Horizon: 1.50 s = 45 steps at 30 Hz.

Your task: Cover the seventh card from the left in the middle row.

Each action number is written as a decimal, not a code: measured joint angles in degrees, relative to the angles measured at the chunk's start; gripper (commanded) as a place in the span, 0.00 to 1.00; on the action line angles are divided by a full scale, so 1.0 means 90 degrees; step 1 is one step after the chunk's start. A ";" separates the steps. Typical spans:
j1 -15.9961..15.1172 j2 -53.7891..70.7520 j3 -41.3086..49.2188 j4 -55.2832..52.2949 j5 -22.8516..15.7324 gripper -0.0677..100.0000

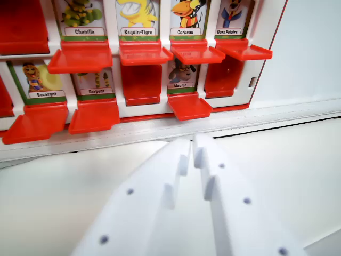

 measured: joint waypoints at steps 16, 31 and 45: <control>0.0303 -0.2344 -0.0752 -0.1338 -0.0107 0.00; 0.0313 -0.3057 -0.1699 -0.1338 -0.0010 0.00; 0.0166 -0.3848 -0.2988 -0.1338 0.0107 0.00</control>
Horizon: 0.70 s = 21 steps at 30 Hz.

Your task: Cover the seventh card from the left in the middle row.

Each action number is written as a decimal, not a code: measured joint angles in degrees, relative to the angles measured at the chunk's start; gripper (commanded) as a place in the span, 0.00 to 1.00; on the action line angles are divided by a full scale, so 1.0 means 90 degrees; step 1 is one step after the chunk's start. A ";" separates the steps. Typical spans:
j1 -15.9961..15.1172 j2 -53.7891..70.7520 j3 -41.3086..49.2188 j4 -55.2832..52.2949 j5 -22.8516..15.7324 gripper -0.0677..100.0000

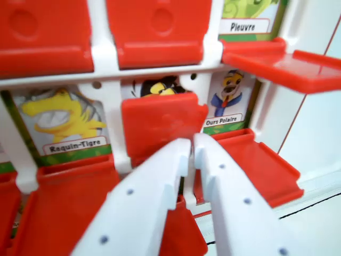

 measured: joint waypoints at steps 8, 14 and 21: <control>-0.0166 -0.0439 -0.0625 0.0000 0.0000 0.00; -0.0176 -0.0381 -0.0635 0.0156 0.0225 0.00; -0.0195 0.0547 0.0000 0.0664 0.0479 0.00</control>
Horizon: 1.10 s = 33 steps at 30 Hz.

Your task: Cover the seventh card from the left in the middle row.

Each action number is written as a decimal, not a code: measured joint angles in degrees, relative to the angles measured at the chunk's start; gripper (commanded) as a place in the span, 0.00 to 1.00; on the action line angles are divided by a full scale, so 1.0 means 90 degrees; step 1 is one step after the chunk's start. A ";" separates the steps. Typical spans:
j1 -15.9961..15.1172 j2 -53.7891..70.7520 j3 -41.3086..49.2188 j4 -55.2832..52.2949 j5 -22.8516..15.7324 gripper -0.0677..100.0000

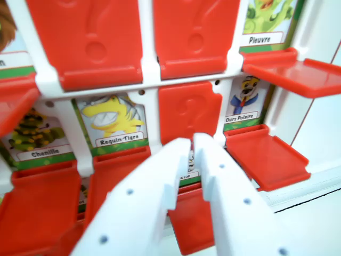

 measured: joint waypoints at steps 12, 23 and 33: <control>0.0098 0.1875 0.1445 0.0547 -0.0049 0.00; -0.0449 0.3428 0.1953 0.1982 0.0313 0.00; -0.1113 0.4268 0.0518 0.4395 0.0508 0.00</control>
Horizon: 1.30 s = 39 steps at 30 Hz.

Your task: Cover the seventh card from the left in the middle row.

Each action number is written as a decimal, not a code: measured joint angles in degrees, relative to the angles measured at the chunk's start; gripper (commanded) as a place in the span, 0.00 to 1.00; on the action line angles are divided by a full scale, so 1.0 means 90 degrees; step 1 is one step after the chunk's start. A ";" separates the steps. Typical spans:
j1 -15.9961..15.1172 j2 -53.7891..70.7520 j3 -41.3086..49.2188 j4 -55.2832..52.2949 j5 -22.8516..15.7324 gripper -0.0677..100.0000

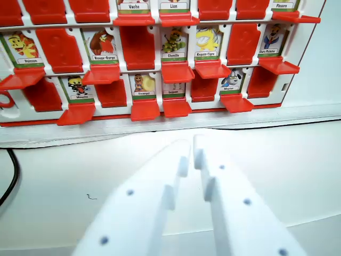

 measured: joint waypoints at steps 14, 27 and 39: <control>-0.0400 0.0820 -0.1113 0.1582 0.0010 0.00; -0.0615 0.0967 -0.1260 0.1699 0.0156 0.00; -0.0615 0.0986 -0.1260 0.1699 0.0156 0.00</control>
